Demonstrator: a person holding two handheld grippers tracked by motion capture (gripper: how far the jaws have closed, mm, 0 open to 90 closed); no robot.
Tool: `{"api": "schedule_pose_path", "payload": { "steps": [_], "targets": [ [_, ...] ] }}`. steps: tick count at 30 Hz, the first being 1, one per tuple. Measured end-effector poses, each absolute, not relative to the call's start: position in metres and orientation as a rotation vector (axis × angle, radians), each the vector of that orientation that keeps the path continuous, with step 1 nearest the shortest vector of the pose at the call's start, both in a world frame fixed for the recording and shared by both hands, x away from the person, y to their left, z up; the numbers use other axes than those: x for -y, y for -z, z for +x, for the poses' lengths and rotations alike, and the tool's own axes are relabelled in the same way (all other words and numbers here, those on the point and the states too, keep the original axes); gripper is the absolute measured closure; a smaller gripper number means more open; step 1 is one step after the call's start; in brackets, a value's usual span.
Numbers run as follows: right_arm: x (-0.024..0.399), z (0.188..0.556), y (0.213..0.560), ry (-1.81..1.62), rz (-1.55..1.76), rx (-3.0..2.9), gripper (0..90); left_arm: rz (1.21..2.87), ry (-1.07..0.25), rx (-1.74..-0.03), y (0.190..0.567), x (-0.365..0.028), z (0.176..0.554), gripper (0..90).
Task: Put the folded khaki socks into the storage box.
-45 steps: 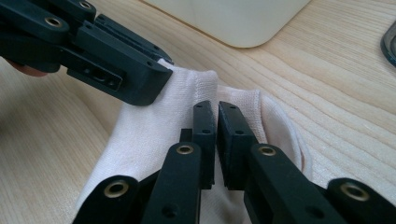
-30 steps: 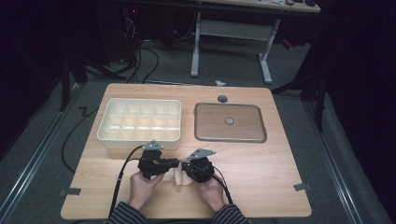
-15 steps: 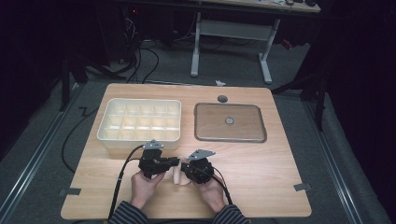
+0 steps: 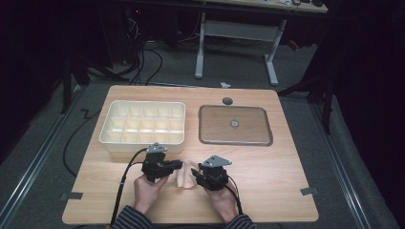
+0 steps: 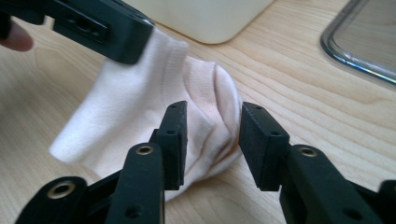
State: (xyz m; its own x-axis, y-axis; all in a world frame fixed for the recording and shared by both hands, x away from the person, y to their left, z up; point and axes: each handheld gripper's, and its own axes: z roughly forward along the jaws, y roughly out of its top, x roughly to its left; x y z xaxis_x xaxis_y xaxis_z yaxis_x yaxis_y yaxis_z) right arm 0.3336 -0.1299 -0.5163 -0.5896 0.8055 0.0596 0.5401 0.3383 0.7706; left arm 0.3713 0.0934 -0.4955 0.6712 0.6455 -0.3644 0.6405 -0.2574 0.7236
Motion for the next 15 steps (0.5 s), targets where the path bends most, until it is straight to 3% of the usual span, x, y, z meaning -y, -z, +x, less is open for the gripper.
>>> {"api": "schedule_pose_path", "payload": {
  "steps": [8,15],
  "targets": [
    [0.133,0.336,0.523,-1.11,1.27,-2.274,55.4,1.954,-0.012,-1.002,0.495,-0.094,0.371,84.9],
    [0.125,0.337,0.53,-1.102,1.248,-2.341,65.4,1.949,-0.009,-0.997,0.494,-0.093,0.371,84.8]
  ]
}}
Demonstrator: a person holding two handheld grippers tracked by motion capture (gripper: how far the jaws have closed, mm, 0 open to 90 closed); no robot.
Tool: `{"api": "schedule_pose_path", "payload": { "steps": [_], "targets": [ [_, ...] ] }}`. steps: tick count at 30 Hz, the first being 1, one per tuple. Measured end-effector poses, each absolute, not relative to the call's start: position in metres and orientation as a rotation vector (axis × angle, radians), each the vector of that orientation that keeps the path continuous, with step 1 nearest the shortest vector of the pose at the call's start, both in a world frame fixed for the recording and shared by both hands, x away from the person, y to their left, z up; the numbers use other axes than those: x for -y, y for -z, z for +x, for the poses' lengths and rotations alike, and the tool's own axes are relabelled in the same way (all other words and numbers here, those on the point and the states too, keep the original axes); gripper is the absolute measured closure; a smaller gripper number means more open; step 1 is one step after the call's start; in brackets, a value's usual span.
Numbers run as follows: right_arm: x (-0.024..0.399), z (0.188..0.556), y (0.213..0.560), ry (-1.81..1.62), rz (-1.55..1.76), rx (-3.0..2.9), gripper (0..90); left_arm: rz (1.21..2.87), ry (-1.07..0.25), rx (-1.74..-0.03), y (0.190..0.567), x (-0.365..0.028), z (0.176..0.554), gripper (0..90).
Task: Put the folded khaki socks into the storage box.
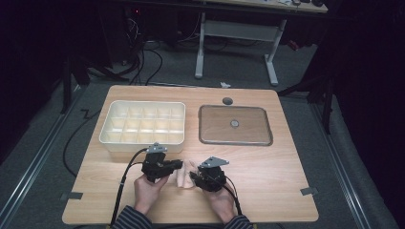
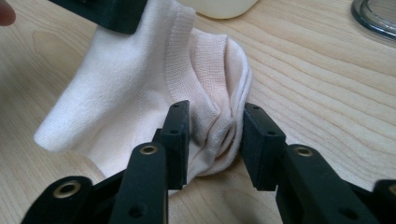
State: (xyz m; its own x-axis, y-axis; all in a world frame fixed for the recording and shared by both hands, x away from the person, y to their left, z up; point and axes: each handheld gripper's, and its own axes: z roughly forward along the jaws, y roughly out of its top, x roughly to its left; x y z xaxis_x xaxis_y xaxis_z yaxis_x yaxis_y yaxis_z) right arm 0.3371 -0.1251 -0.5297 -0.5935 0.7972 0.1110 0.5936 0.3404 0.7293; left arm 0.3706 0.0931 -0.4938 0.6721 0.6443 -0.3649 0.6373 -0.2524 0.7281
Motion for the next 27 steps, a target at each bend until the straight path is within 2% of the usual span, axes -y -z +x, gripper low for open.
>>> {"api": "schedule_pose_path", "payload": {
  "steps": [27],
  "targets": [
    [0.118,0.338,0.529,-1.076,1.173,-2.38,69.1,1.937,0.012,-0.981,0.487,-0.083,0.378,84.7]
  ]
}}
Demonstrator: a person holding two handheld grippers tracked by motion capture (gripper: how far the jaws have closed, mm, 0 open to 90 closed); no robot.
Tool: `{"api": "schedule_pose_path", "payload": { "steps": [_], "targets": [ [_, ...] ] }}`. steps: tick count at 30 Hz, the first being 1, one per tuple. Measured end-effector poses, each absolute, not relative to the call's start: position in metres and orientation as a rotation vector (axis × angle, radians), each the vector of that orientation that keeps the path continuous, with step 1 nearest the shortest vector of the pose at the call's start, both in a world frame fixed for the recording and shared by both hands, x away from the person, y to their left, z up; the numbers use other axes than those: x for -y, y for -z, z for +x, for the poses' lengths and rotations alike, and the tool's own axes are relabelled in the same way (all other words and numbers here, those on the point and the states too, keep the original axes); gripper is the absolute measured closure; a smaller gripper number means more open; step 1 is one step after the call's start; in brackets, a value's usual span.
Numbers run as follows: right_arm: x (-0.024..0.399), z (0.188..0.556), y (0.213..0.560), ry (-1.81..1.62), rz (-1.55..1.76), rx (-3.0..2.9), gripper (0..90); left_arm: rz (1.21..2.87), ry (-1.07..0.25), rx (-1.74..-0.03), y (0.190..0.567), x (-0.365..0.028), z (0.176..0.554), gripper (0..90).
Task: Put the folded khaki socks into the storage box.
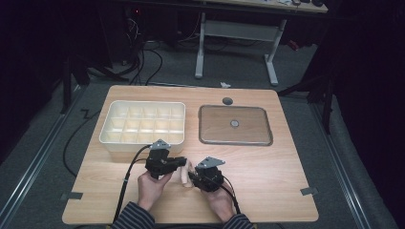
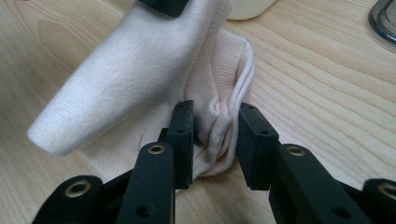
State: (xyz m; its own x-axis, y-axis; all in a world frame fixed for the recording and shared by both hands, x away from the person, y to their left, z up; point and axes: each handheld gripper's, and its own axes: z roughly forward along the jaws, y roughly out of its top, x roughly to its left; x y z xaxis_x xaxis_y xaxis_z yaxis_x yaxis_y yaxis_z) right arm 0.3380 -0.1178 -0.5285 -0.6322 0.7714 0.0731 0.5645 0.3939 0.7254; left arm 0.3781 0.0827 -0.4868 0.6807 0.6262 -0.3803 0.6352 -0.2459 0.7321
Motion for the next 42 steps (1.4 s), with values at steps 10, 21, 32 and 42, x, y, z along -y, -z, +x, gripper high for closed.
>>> {"api": "schedule_pose_path", "payload": {
  "steps": [10,21,32,42],
  "targets": [
    [0.108,0.338,0.529,-1.101,1.132,-2.408,70.6,1.941,0.013,-0.98,0.488,-0.084,0.38,84.7],
    [0.102,0.338,0.531,-1.148,1.115,-2.426,70.3,1.959,0.007,-0.988,0.494,-0.082,0.383,84.7],
    [0.124,0.323,0.521,-1.2,1.115,-2.373,68.3,2.012,-0.033,-0.996,0.502,-0.076,0.385,84.6],
    [0.13,0.305,0.505,-1.299,1.036,-2.336,67.4,2.04,-0.049,-0.99,0.505,-0.072,0.385,84.6]
  ]
}}
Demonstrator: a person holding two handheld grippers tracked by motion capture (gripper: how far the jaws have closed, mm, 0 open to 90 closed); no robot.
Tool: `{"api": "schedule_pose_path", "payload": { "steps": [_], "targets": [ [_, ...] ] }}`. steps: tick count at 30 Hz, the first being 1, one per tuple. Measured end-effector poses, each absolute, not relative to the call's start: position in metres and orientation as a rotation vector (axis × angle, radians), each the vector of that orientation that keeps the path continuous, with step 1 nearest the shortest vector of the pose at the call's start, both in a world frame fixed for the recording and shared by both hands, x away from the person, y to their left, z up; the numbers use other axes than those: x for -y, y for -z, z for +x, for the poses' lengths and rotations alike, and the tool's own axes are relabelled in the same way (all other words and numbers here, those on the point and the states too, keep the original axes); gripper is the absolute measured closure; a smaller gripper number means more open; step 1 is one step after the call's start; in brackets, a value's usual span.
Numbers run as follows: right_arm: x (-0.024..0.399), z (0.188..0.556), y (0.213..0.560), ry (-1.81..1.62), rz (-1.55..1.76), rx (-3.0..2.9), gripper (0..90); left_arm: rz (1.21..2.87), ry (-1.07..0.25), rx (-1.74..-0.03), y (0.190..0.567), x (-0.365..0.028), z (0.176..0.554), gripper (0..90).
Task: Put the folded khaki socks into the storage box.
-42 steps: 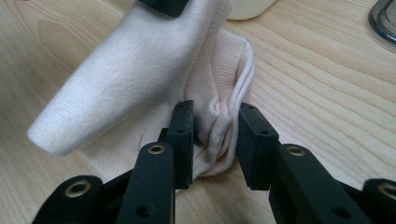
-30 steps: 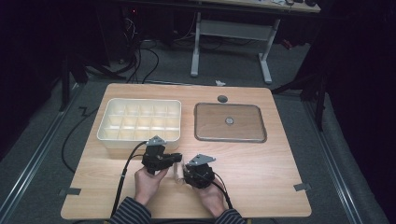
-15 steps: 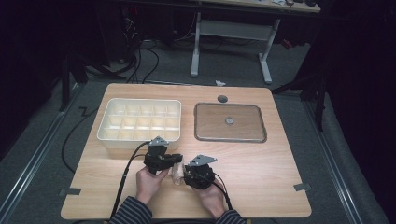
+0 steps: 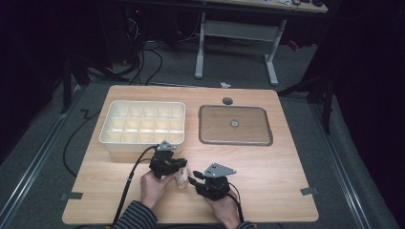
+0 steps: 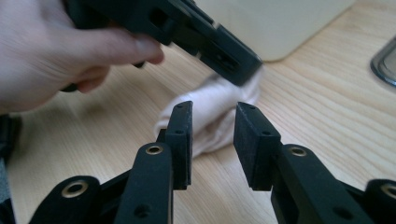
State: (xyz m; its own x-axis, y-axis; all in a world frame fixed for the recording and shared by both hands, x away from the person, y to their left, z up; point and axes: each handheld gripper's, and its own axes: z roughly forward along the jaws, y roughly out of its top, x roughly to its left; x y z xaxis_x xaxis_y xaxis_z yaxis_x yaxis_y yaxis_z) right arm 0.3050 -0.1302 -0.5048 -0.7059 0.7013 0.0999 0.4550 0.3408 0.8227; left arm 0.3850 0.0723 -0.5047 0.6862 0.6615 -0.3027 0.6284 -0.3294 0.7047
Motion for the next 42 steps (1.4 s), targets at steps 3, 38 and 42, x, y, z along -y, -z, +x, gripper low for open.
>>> {"api": "schedule_pose_path", "payload": {
  "steps": [3,38,42],
  "targets": [
    [0.122,0.309,0.502,-1.294,1.013,-2.36,65.9,2.041,-0.054,-0.99,0.506,-0.071,0.385,84.5],
    [0.116,0.318,0.528,-1.152,0.994,-2.47,85.7,2.058,-0.065,-0.922,0.511,-0.064,0.392,77.4],
    [0.117,0.317,0.527,-1.183,1.008,-2.45,85.4,2.054,-0.11,-0.925,0.502,-0.068,0.382,66.7]
  ]
}}
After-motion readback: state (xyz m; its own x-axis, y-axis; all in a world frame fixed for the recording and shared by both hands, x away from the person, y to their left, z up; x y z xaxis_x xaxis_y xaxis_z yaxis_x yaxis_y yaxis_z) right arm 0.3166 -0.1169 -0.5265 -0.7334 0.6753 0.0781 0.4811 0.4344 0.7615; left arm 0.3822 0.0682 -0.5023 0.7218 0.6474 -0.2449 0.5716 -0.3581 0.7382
